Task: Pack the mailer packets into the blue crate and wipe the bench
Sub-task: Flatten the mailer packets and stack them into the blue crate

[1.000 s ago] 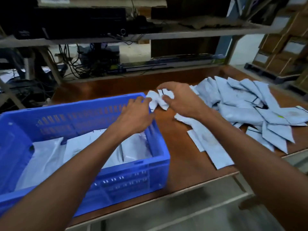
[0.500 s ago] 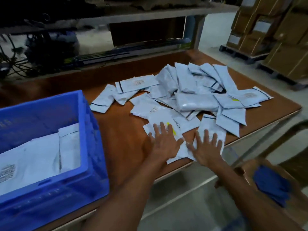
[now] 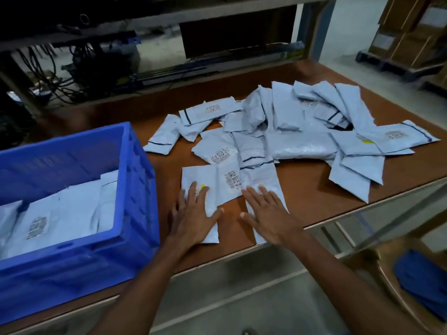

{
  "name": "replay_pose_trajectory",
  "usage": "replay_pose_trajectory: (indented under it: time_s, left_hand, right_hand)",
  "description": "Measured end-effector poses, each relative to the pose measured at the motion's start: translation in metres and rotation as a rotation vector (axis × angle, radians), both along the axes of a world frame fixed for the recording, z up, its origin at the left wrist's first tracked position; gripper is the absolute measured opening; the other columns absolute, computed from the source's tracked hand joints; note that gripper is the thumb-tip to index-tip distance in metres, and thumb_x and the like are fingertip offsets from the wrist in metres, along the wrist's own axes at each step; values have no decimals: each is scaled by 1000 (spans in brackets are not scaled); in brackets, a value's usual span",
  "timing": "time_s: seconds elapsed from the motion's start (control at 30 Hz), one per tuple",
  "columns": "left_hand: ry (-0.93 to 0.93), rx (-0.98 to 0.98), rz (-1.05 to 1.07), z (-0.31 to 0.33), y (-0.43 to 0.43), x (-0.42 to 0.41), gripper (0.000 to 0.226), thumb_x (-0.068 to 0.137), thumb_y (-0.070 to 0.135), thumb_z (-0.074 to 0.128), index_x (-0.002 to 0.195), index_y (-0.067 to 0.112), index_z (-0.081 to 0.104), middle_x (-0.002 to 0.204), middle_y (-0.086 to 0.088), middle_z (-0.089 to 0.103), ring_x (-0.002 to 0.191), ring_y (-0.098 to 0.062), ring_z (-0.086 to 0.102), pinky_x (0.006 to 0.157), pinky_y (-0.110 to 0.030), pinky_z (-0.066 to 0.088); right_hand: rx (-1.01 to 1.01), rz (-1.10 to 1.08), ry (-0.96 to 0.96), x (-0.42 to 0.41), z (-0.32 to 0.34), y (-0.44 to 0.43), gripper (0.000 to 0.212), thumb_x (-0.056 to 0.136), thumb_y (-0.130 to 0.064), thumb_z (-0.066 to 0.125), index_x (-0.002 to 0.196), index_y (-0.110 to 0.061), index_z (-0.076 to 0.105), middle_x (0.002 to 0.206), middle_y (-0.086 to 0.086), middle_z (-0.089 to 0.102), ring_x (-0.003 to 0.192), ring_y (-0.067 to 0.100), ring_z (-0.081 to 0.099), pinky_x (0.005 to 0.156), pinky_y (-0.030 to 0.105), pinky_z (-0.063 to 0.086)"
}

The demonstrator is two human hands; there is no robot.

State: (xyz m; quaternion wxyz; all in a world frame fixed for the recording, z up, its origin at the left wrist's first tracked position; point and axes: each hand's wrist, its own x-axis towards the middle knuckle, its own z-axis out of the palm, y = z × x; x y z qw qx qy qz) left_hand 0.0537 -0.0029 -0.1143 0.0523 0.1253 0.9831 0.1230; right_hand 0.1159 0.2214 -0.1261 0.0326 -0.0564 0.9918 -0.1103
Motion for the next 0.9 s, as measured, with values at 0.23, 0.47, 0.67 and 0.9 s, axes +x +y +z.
replay_pose_trajectory:
  time_s: [0.23, 0.47, 0.67, 0.9]
  left_hand:
    - [75, -80, 16, -17, 21, -3, 73, 93, 72, 21, 156, 40, 5, 166, 8, 1, 149, -40, -3, 116, -59, 12]
    - [105, -98, 29, -25, 22, -3, 61, 102, 54, 22, 158, 32, 10, 166, 3, 5, 149, -41, 4, 118, -54, 12]
    - [96, -93, 14, -16, 22, 9, 55, 105, 32, 33, 157, 24, 18, 165, -3, 13, 147, -41, 13, 118, -52, 22]
    - [251, 76, 15, 82, 4, 22, 61, 97, 36, 13, 156, 23, 23, 164, -5, 18, 143, -44, 21, 112, -56, 27]
  right_hand:
    - [86, -217, -18, -14, -7, 3, 69, 95, -70, 8, 154, -40, -10, 165, -7, -11, 151, 27, -13, 121, 53, -3]
    - [64, -201, -2, -15, -18, 2, 80, 83, -56, -23, 156, -30, -9, 165, -1, -11, 150, 31, -14, 120, 48, -8]
    - [20, -181, 11, -10, -18, -2, 55, 105, -29, 21, 157, -22, 5, 166, 6, 2, 151, 34, -5, 121, 46, -2]
    - [-235, -138, 426, -13, 58, -44, 59, 105, -37, 12, 148, -6, 37, 155, 20, 32, 146, 37, 22, 118, 38, 15]
